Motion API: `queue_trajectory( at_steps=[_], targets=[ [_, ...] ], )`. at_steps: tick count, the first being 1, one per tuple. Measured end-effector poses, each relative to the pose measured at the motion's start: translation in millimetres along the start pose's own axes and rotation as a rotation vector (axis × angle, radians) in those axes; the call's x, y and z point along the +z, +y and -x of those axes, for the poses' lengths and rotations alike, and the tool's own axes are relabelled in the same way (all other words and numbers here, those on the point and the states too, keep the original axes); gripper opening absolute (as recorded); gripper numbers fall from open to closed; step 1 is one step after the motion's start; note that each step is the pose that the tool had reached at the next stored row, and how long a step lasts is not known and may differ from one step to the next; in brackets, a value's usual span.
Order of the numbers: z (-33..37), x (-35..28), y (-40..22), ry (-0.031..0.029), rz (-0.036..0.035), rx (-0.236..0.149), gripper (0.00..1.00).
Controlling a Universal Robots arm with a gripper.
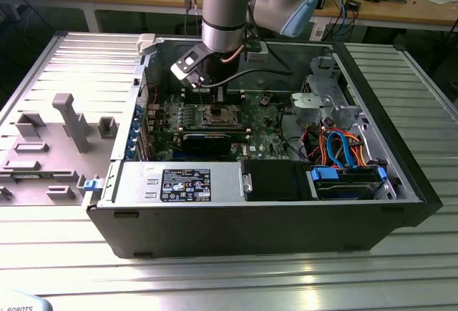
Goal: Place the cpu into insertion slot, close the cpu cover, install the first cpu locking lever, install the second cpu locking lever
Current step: 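Close the cpu cover, then install the first cpu locking lever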
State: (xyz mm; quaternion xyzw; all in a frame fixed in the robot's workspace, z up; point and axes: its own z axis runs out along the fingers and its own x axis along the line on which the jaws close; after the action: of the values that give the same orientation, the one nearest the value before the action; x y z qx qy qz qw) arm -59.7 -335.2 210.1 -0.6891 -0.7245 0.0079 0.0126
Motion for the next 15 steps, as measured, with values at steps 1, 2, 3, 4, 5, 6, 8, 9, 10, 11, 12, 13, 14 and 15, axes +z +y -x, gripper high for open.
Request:
queue_trajectory(
  at_steps=[1, 2, 3, 4, 5, 6, 8, 9, 10, 11, 12, 13, 14, 15],
  targets=[
    [0.1, 0.0, 2.5, 0.0000, -0.0001, 0.000, 0.11],
    [0.2, 0.0, 2.7, 0.0000, 0.0000, 0.000, 0.11],
    [0.2, 0.0, 2.8, 0.0001, 0.0000, 0.000, 0.11],
    [0.1, -0.1, 2.8, 0.0000, 0.0000, 0.000, 0.11],
    [0.1, 0.0, 2.8, 0.0000, 0.0000, 0.000, 0.11],
    [0.1, 0.0, 2.9, 0.0000, 0.0000, 0.000, 0.11],
    [0.1, 0.0, 3.0, 0.0000, 0.0000, 0.000, 0.11],
    [0.1, 0.0, 3.1, 0.0000, 0.0000, 0.000, 0.11],
    [0.2, -0.1, 3.3, 0.0000, 0.0000, 0.000, 0.11],
    [0.2, -0.1, 3.5, 0.0000, 0.0000, 0.000, 0.11],
    [0.2, 0.0, 3.5, 0.0001, 0.0001, 0.000, 0.11],
    [0.2, -0.1, 3.5, 0.0000, 0.0000, 0.000, 0.11],
    [0.1, -0.1, 3.6, 0.0001, 0.0001, 0.000, 0.11],
    [0.1, -0.2, 3.6, 0.0001, 0.0001, 0.000, 0.11]
  ],
)
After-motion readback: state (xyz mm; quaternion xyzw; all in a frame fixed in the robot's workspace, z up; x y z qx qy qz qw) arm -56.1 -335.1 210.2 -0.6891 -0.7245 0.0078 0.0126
